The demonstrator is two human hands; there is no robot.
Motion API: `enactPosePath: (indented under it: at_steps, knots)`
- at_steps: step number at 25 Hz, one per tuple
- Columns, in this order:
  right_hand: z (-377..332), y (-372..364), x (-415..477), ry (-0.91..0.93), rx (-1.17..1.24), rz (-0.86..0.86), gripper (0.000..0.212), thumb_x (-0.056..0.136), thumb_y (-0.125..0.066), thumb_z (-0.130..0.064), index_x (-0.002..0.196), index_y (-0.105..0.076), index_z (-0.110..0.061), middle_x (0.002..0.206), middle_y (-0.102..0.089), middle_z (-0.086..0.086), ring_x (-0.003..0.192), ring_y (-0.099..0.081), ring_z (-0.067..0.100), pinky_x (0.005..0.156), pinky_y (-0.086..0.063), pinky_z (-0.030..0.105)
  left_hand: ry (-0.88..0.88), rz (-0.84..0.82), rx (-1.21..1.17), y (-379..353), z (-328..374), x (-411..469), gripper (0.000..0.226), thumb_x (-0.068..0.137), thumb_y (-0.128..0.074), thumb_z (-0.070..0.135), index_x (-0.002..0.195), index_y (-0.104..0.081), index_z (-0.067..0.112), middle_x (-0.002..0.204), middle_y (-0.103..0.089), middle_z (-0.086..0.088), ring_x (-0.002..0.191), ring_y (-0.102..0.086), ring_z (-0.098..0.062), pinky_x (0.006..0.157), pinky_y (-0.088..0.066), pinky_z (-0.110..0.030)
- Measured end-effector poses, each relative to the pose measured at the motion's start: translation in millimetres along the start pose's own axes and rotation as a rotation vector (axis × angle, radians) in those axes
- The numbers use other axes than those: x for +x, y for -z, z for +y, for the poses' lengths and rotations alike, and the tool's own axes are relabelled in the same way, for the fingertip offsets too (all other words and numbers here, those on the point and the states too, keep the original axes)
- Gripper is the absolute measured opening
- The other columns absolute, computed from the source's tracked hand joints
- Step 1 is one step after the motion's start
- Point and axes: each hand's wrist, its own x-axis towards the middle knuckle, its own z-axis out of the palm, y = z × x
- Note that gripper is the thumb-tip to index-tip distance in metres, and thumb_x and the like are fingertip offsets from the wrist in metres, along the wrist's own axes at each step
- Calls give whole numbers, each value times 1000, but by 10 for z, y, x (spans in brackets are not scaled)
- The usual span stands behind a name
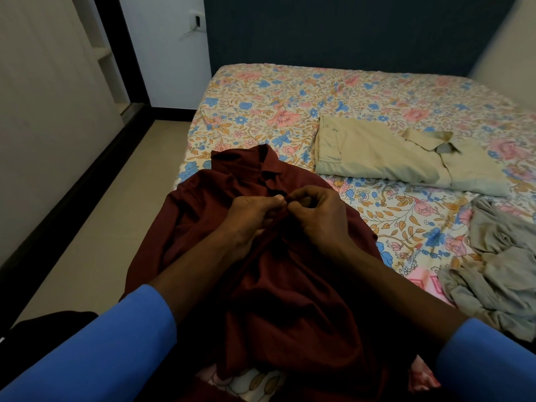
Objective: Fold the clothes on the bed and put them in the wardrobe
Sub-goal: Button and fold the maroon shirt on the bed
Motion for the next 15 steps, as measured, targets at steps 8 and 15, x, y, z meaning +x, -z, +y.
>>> enactPosePath:
  at_steps: [8, 15]
  knots:
    - [19, -71, -74, 367, -191, 53, 19, 93, -63, -6, 100, -79, -13, 95, -70, -2, 84, -65, 8, 71, -56, 25, 90, -23, -336, -56, -48, 82, 30, 88, -78, 27, 111, -76, 7, 110, -78, -8, 105, -74, -22, 93, -58, -32]
    - [-15, 39, 76, -57, 144, -37, 14, 91, -78, -24, 103, -75, -17, 87, -79, 0, 82, -76, 13, 78, -64, 35, -55, 26, -222, -59, -56, 83, 12, 93, -73, 6, 104, -73, 3, 99, -78, -13, 87, -77, -21, 69, -60, -26]
